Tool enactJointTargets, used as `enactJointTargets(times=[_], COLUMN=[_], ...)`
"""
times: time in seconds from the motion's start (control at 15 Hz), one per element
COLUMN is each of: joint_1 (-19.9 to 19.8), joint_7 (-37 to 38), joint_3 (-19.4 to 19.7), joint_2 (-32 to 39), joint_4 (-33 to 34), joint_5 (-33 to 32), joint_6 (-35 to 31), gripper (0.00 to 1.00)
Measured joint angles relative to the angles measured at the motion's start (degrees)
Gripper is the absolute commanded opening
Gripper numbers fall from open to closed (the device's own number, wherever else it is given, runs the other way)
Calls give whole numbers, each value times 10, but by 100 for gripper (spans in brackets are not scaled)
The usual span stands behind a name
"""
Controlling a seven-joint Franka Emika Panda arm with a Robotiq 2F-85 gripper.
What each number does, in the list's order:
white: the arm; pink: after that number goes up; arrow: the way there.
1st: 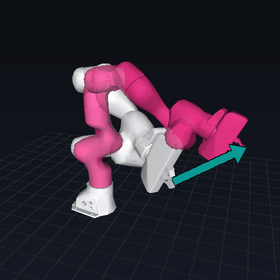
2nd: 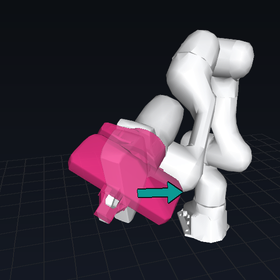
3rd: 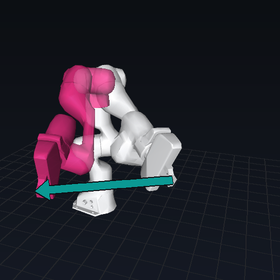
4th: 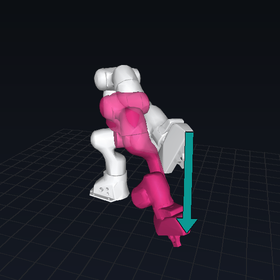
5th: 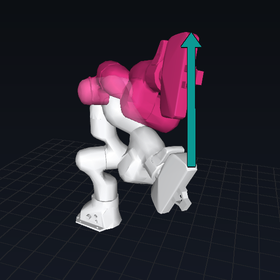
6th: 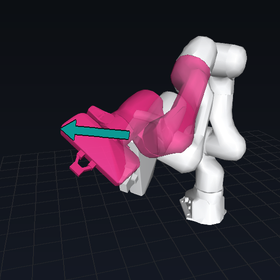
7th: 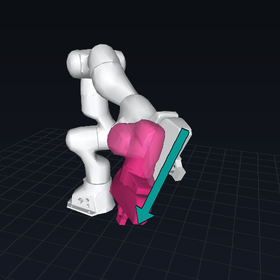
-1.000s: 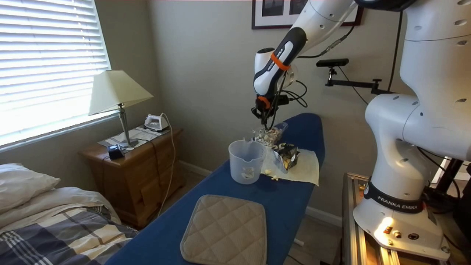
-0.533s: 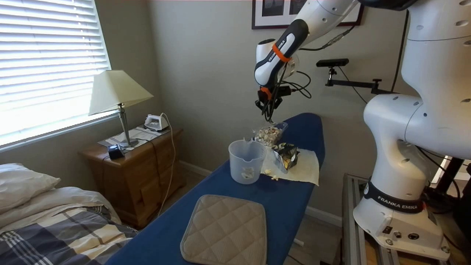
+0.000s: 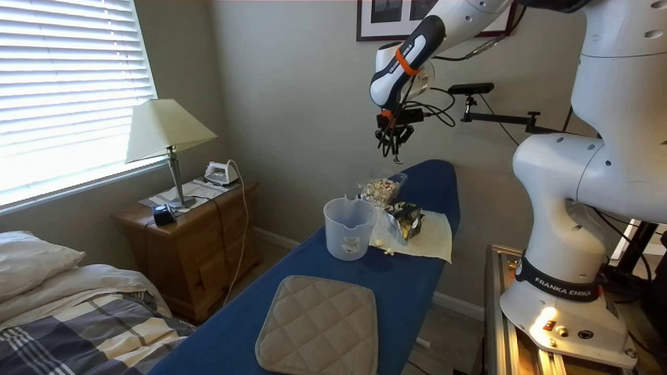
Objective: Get some of the contents of the clear bowl using the silver spoon
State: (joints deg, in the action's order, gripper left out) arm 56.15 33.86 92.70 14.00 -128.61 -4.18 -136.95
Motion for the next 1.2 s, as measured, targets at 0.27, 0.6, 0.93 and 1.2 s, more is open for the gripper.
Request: enactJointTargets(times=[0.27, 0.6, 0.93, 1.2], joint_1=[33, 59, 53, 24], joint_7=[-10, -35, -57, -57], joint_3=[60, 124, 153, 144], joint_2=[0, 0, 0, -1], joint_4=[-1, -2, -11, -31], joint_5=[1, 2, 1, -18], joint_6=[15, 24, 17, 11], gripper=[2, 2, 2, 2])
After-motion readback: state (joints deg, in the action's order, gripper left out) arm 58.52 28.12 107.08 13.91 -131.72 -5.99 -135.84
